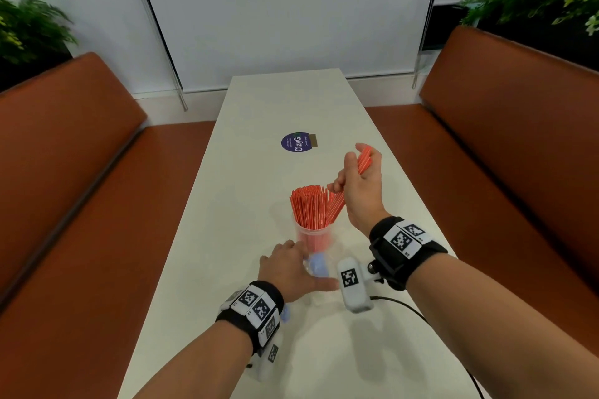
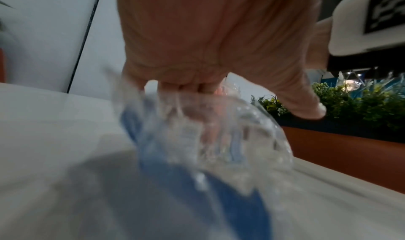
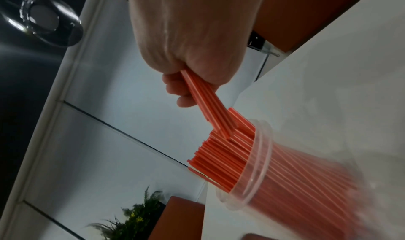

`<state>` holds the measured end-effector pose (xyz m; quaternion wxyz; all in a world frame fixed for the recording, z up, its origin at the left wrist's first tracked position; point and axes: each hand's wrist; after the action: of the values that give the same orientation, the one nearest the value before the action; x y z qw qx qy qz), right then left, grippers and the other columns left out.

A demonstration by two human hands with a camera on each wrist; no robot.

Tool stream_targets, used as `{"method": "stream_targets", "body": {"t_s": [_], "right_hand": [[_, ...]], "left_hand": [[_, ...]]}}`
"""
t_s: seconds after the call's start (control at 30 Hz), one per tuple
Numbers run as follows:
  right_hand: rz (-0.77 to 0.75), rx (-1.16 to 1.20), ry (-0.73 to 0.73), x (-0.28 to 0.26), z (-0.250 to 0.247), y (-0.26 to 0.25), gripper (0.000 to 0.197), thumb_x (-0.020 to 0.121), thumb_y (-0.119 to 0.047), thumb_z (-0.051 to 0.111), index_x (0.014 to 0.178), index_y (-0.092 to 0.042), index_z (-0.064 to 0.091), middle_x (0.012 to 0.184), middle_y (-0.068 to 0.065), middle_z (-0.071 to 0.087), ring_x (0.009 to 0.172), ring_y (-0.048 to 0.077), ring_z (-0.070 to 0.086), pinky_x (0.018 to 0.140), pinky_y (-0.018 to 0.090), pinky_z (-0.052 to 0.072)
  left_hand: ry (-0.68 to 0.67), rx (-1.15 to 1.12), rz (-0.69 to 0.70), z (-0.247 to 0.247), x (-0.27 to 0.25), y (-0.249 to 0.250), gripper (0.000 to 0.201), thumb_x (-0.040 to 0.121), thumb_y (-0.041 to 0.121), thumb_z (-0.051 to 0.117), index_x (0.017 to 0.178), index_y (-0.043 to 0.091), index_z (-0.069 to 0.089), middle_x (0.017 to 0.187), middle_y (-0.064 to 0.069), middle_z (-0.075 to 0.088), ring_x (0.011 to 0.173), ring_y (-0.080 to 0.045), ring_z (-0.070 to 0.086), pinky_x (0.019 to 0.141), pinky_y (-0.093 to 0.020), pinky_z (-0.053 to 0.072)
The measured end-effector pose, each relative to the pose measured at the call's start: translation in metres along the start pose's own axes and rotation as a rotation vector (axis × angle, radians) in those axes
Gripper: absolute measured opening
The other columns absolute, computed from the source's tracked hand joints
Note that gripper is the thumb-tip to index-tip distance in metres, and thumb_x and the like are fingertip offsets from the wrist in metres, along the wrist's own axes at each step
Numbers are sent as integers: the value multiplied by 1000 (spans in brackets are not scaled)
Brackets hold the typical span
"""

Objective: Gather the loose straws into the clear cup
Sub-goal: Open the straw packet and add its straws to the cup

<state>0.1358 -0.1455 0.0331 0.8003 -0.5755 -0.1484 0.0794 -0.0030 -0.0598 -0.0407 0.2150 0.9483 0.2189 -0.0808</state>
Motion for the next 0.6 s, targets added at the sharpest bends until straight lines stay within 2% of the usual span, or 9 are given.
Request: {"method": "stream_targets", "body": {"t_s": [0.07, 0.17, 0.23, 0.27, 0.33, 0.37, 0.47, 0.53, 0.6], "right_hand": [[-55, -75, -29, 4, 3, 6, 27, 97, -22, 44, 121, -32, 37, 55, 5, 45, 48, 18, 49, 61, 36, 57], [-131, -190, -32, 9, 11, 19, 19, 97, -22, 45, 114, -25, 38, 57, 4, 52, 53, 23, 59, 65, 37, 55], [-156, -272, -29, 11, 13, 28, 11, 96, -24, 46, 104, -19, 41, 63, 5, 61, 61, 20, 66, 66, 26, 53], [-155, -312, -34, 11, 13, 32, 10, 96, -25, 47, 100, -17, 42, 67, 5, 64, 65, 15, 66, 66, 21, 50], [-126, -380, -54, 12, 11, 41, 13, 94, -26, 51, 97, -14, 47, 78, 2, 69, 69, 5, 64, 68, 19, 48], [-106, -405, -69, 11, 9, 44, 15, 93, -27, 53, 97, -12, 50, 84, 1, 69, 72, 4, 63, 71, 21, 48], [-48, -493, -168, 10, 1, 52, 24, 91, -26, 56, 109, -10, 56, 93, 1, 64, 84, 14, 61, 79, 30, 48], [-42, -577, -289, 8, -2, 56, 32, 92, -26, 55, 118, -8, 50, 103, 6, 62, 90, 17, 58, 83, 32, 48], [-57, -615, -371, 6, -4, 57, 43, 91, -27, 56, 127, -8, 40, 110, 9, 59, 95, 19, 58, 87, 37, 49]], "left_hand": [[82, -1, -40, -4, 3, 1, 94, 44, 88, 52, 112, 23, 55, 110, 6, 55, 108, -17, 51, 94, -44, 44], [228, -143, -91, -17, 10, 1, 102, 41, 87, 60, 113, 15, 51, 111, 2, 51, 108, -19, 49, 92, -40, 48], [264, -343, -119, -26, 19, 1, 108, 43, 74, 75, 123, 9, 44, 120, -2, 47, 115, -20, 48, 96, -35, 47], [247, -446, -120, -30, 24, 2, 113, 47, 64, 82, 133, 7, 37, 129, -4, 44, 123, -21, 46, 100, -33, 44], [170, -618, -97, -35, 36, 3, 122, 52, 46, 89, 146, 5, 22, 145, -6, 36, 134, -23, 40, 109, -35, 39], [145, -666, -75, -35, 41, 3, 122, 51, 41, 90, 146, 7, 22, 146, -5, 38, 134, -22, 43, 109, -37, 40], [109, -696, -12, -31, 50, 5, 106, 47, 37, 92, 134, 17, 34, 128, 2, 55, 118, -16, 57, 100, -37, 50], [85, -711, 8, -29, 53, 8, 97, 54, 29, 90, 132, 17, 34, 124, 2, 56, 113, -15, 58, 96, -33, 50], [77, -717, 8, -28, 55, 10, 91, 59, 26, 87, 132, 15, 34, 123, 0, 55, 112, -16, 58, 94, -34, 52]]}}
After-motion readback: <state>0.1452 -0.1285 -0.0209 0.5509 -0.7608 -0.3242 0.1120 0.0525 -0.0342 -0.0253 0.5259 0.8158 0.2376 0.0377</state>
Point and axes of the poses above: each hand's wrist, its own x-axis towards the middle knuckle, its own z-axis out of the palm, y = z × x
